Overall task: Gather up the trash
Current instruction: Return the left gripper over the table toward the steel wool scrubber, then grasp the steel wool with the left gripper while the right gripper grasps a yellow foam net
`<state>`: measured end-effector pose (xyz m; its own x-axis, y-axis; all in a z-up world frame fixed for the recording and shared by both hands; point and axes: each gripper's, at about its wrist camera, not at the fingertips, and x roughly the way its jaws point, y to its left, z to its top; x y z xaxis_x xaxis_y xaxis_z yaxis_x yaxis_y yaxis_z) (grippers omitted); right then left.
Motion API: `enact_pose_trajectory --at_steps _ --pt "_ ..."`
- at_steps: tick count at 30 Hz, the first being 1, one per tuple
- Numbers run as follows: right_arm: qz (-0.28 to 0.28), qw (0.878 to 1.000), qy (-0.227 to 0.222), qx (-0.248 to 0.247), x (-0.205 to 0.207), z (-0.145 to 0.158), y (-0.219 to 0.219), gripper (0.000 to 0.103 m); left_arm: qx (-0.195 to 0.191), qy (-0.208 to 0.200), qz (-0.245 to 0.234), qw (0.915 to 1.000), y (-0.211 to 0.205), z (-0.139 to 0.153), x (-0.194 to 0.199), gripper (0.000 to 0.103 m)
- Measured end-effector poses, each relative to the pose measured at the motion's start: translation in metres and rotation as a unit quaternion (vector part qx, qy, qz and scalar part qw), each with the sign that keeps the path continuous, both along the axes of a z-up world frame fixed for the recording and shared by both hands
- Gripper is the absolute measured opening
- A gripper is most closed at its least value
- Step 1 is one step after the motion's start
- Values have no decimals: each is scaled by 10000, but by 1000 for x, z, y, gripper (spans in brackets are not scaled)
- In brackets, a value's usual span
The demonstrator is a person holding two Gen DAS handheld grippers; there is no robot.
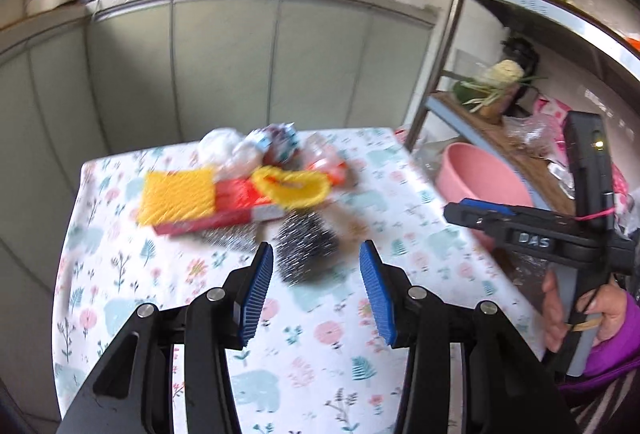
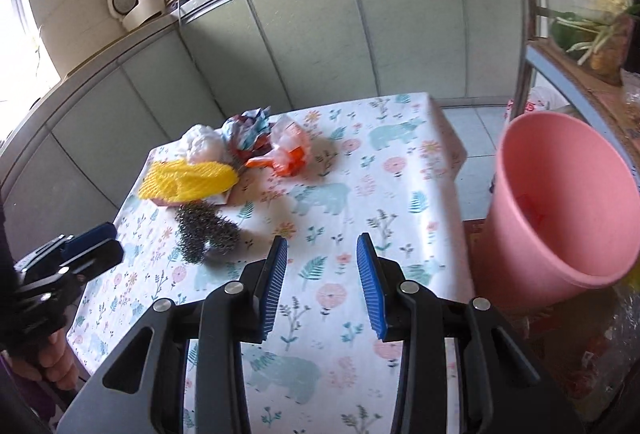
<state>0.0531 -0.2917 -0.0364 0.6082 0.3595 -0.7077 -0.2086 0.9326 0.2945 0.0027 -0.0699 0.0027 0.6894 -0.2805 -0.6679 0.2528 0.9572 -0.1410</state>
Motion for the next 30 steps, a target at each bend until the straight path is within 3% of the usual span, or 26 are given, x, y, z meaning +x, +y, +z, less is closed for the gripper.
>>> enact_pose_trajectory --at_steps 19,22,24,30 --pt "437 9989 149 55 14 -14 24 37 216 380 81 9990 -10 -52 47 44" --pt "747 9970 15 186 16 1 36 37 151 342 47 9993 -10 -55 49 35" --pt "924 9952 -42 307 18 11 43 37 153 341 -12 9993 -10 -57 50 13" --pt "1443 9890 -238 221 25 30 83 47 -49 364 -144 9992 -3 -55 44 8"
